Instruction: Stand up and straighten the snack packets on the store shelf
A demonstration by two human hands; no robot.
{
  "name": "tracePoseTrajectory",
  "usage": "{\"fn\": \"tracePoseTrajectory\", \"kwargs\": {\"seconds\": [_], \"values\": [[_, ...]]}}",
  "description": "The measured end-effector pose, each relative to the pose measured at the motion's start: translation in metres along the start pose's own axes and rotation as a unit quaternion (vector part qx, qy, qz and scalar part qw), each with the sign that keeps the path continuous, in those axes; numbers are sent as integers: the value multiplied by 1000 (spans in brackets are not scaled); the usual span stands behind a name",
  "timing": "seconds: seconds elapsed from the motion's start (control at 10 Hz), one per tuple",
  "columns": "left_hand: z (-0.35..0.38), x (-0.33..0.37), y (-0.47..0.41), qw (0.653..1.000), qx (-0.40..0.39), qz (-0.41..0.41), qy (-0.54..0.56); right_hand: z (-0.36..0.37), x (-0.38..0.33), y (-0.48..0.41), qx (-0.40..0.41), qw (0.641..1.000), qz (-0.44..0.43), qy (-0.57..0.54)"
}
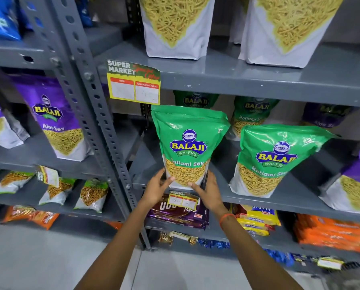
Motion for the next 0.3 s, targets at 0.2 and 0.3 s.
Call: {"fn": "tracePoseTrajectory", "kwargs": {"seconds": [0.2, 0.3], "values": [[1, -2, 8, 997, -3, -63, -52, -1, -6, 5, -23, 999, 22, 15], [5, 18, 19, 969, 32, -104, -223, -7, -13, 4, -41, 992, 26, 112]]}}
Point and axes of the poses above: each hand's wrist, its own y-axis away from the middle knuckle, its own z-axis out of the palm, x = y × z, the point moved 7 cm from there along -y, towards the middle knuckle, and after that the axes turned 3 degrees about -x, right-handed, at the moved point
